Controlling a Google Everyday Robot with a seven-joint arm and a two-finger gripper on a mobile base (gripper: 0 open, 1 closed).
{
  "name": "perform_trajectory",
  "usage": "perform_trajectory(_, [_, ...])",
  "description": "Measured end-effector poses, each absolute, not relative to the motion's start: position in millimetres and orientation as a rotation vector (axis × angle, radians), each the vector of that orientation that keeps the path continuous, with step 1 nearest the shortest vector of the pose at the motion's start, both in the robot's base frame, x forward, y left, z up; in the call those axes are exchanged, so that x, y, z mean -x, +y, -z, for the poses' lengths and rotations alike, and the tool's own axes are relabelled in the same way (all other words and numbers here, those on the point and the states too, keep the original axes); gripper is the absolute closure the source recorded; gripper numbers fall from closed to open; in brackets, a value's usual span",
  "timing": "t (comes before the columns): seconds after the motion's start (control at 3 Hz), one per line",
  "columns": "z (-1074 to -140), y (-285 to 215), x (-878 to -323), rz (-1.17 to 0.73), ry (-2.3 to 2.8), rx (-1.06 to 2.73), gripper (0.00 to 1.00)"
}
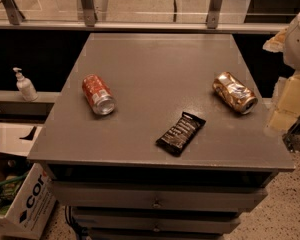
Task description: Pick orange can
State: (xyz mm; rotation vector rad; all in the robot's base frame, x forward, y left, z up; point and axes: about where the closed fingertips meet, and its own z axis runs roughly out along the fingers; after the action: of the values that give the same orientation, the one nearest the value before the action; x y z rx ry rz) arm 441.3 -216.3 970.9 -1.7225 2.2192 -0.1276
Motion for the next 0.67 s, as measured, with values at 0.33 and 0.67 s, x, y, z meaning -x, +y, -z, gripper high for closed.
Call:
perform_trajectory(0.33, [-954.3, -217.2, -456.3, 0.172, 2.205, 1.703, 0.0])
perform_trajectory(0.67, [-933.5, -222.5, -487.3, 0.202, 2.221, 1.643, 0.0])
